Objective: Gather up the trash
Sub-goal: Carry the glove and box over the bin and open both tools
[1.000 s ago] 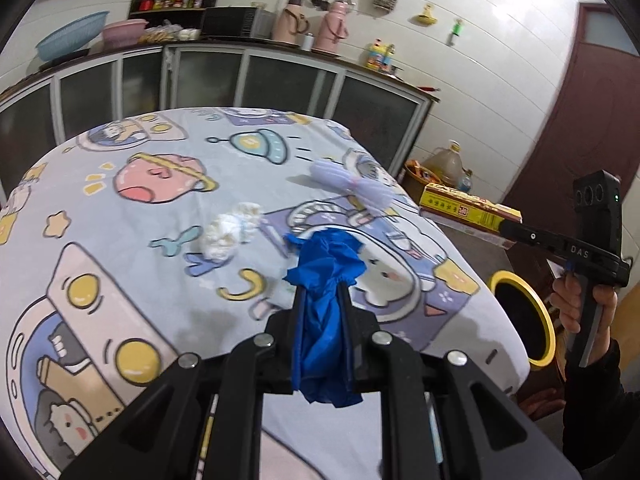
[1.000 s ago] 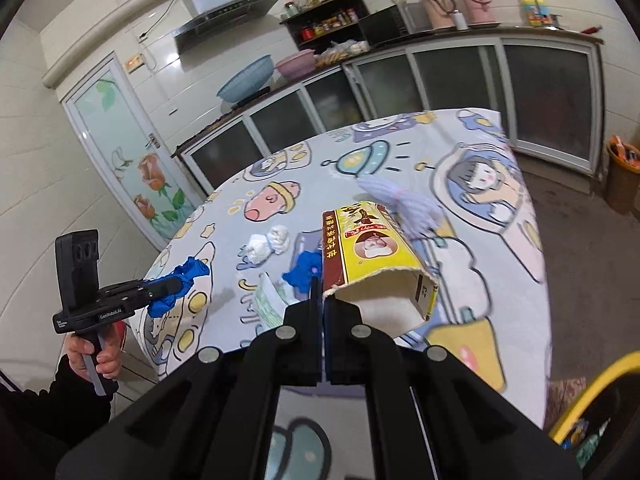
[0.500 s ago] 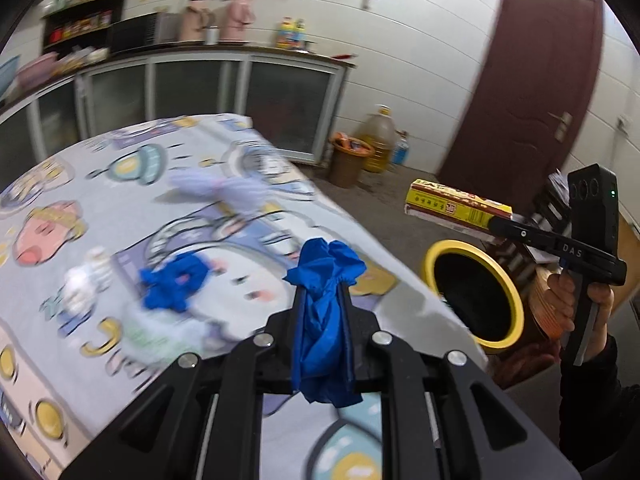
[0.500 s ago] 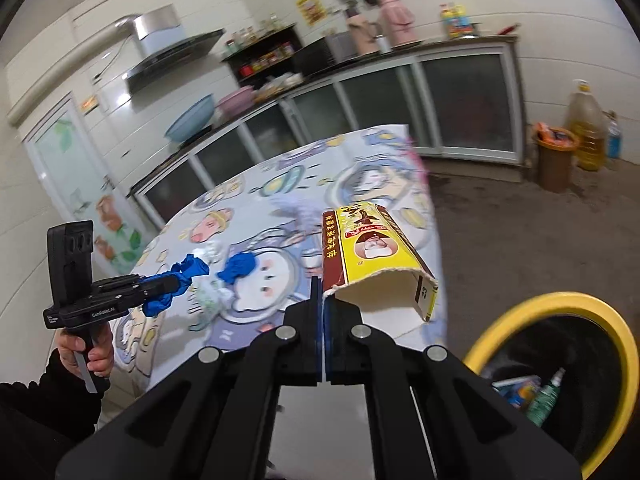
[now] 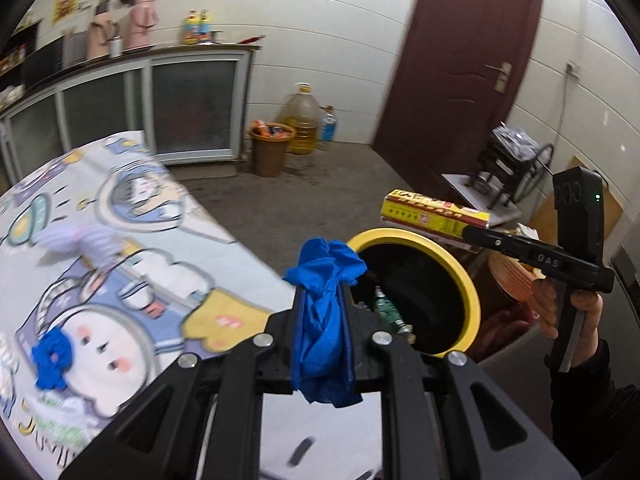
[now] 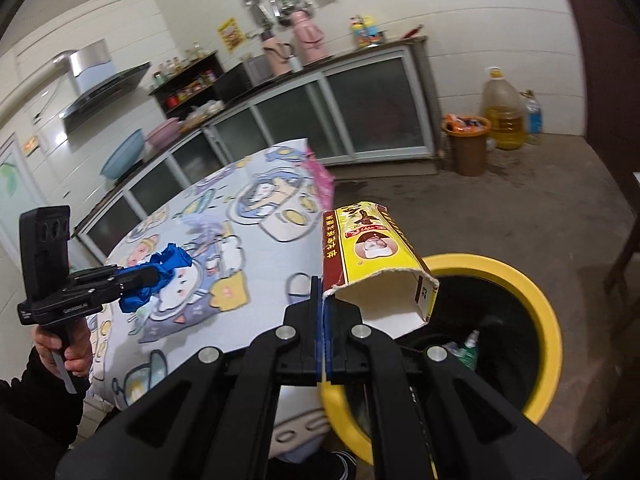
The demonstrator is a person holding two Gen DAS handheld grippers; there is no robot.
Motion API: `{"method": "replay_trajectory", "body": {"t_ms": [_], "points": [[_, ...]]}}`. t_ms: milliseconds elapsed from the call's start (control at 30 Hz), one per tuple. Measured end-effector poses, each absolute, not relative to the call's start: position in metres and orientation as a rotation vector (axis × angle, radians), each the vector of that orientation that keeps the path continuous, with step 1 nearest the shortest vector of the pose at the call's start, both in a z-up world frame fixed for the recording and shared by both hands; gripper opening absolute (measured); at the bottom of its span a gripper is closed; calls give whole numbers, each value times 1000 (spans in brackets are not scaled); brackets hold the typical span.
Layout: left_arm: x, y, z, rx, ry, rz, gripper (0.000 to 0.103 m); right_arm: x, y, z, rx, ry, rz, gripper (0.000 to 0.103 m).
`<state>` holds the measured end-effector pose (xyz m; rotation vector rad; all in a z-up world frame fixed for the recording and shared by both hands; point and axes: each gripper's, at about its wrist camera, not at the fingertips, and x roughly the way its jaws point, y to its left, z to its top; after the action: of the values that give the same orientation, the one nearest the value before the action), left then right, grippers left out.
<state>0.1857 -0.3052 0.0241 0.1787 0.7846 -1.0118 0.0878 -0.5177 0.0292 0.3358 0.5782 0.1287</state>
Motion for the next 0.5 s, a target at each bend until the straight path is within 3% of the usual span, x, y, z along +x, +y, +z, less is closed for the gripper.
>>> {"method": "replay_trajectory", "body": {"t_ms": [500], "points": [[168, -403, -1, 242, 844, -1143, 14, 66, -565, -6, 418, 639, -30, 1]]}}
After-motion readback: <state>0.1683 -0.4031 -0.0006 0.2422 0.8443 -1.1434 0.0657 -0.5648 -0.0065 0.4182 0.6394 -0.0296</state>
